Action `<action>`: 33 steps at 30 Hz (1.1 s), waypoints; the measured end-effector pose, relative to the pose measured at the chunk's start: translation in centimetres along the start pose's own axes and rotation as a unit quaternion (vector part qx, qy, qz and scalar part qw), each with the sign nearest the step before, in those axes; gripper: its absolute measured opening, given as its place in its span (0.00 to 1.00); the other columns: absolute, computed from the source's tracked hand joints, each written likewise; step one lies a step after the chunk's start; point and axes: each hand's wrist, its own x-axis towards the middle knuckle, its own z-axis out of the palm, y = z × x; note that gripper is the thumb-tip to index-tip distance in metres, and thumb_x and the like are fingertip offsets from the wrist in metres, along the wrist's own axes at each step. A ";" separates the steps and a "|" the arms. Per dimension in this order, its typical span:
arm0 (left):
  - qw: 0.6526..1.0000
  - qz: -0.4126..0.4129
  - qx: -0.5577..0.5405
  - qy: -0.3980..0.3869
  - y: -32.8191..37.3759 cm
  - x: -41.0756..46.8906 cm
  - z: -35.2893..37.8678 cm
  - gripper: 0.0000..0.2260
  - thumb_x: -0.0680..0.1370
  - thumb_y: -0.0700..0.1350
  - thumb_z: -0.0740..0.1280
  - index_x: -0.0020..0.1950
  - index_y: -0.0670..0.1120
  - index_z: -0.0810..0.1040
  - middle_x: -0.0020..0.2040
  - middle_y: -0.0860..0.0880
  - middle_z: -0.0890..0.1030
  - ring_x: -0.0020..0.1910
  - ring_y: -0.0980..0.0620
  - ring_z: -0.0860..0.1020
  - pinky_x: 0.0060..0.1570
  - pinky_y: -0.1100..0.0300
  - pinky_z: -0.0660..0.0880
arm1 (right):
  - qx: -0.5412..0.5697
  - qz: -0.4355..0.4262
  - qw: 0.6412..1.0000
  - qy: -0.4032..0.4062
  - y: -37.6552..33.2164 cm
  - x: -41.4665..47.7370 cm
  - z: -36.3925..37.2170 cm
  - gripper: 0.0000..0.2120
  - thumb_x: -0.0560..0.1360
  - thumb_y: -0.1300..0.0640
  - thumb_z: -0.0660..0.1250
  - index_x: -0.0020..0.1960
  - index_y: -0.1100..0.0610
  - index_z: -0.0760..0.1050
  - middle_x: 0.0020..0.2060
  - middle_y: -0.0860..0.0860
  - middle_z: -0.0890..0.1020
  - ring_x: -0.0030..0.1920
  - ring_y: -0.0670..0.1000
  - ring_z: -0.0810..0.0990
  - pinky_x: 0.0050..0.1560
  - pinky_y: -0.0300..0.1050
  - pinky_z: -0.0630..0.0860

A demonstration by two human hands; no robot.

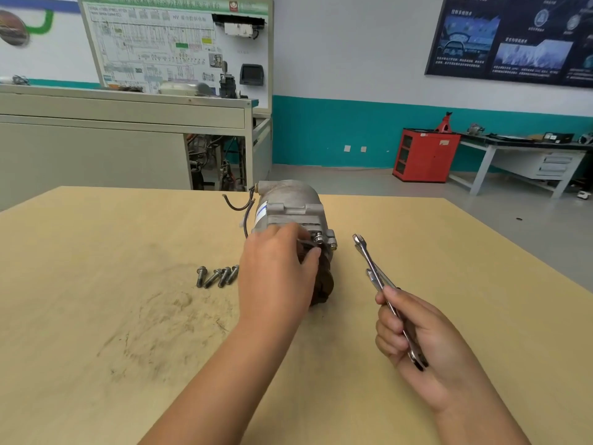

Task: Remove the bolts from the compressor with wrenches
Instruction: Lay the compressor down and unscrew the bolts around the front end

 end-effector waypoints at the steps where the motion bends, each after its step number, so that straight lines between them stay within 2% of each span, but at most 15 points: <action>1: 1.000 0.008 0.030 0.004 -0.1 0.5 0.5 0.10 0.73 0.51 0.70 0.52 0.49 0.80 0.47 0.51 0.79 0.51 0.49 0.72 0.47 0.60 0.65 | 0.004 0.002 1.000 -0.001 0.1 0.2 0.0 0.07 0.67 0.58 0.65 0.38 0.62 0.72 0.20 0.50 0.67 0.17 0.45 0.63 0.17 0.35 0.62; 5: 0.993 0.026 0.116 0.026 0.2 1.6 2.5 0.17 0.71 0.60 0.70 0.48 0.47 0.80 0.46 0.49 0.78 0.50 0.47 0.70 0.44 0.57 0.59 | 0.006 0.009 1.000 -0.017 0.7 0.5 0.0 0.07 0.67 0.57 0.65 0.34 0.60 0.76 0.20 0.50 0.67 0.17 0.45 0.63 0.17 0.36 0.62; 8: 0.988 0.028 0.147 0.035 0.3 1.9 3.6 0.19 0.71 0.62 0.69 0.44 0.46 0.80 0.44 0.49 0.79 0.49 0.47 0.71 0.45 0.55 0.61 | 0.009 0.009 1.000 -0.024 0.8 0.6 -0.2 0.09 0.67 0.57 0.65 0.30 0.58 0.78 0.20 0.50 0.67 0.17 0.44 0.64 0.17 0.35 0.62; 14: 0.992 0.013 0.111 0.061 -0.1 1.9 4.2 0.15 0.73 0.55 0.69 0.43 0.43 0.82 0.42 0.47 0.81 0.50 0.44 0.72 0.44 0.55 0.57 | 0.007 0.017 1.000 -0.024 0.7 0.4 -0.6 0.07 0.66 0.57 0.66 0.32 0.60 0.76 0.20 0.51 0.67 0.17 0.45 0.63 0.17 0.36 0.61; 20: 0.997 0.014 0.049 0.052 0.2 0.9 3.8 0.11 0.72 0.50 0.71 0.38 0.43 0.80 0.38 0.48 0.80 0.46 0.45 0.72 0.44 0.55 0.61 | 0.001 0.022 0.999 -0.025 0.8 0.2 -0.7 0.08 0.67 0.57 0.65 0.32 0.59 0.77 0.21 0.51 0.67 0.18 0.45 0.64 0.17 0.36 0.61; 25: 0.999 -0.002 -0.004 0.047 -1.8 -1.0 0.8 0.09 0.70 0.50 0.73 0.36 0.47 0.79 0.31 0.57 0.71 0.40 0.50 0.69 0.41 0.55 0.65 | 0.001 0.033 0.999 -0.029 1.1 0.2 -0.6 0.08 0.68 0.57 0.65 0.38 0.63 0.73 0.21 0.52 0.67 0.18 0.46 0.64 0.17 0.37 0.61; 28: 0.999 -0.023 0.000 0.044 -4.9 -2.1 -1.7 0.07 0.70 0.50 0.73 0.36 0.50 0.78 0.30 0.58 0.71 0.39 0.50 0.69 0.36 0.59 0.58 | -0.001 0.037 0.999 -0.031 1.5 0.4 -0.4 0.08 0.68 0.57 0.65 0.39 0.63 0.73 0.21 0.52 0.67 0.18 0.46 0.64 0.17 0.37 0.61; 33: 0.994 -0.086 0.071 -0.003 -10.3 -2.6 -4.0 0.06 0.70 0.49 0.74 0.37 0.50 0.80 0.29 0.55 0.74 0.38 0.50 0.69 0.33 0.56 0.58 | -0.016 0.029 0.999 -0.024 2.1 1.0 0.1 0.07 0.70 0.58 0.65 0.38 0.62 0.74 0.21 0.52 0.68 0.19 0.46 0.65 0.18 0.37 0.62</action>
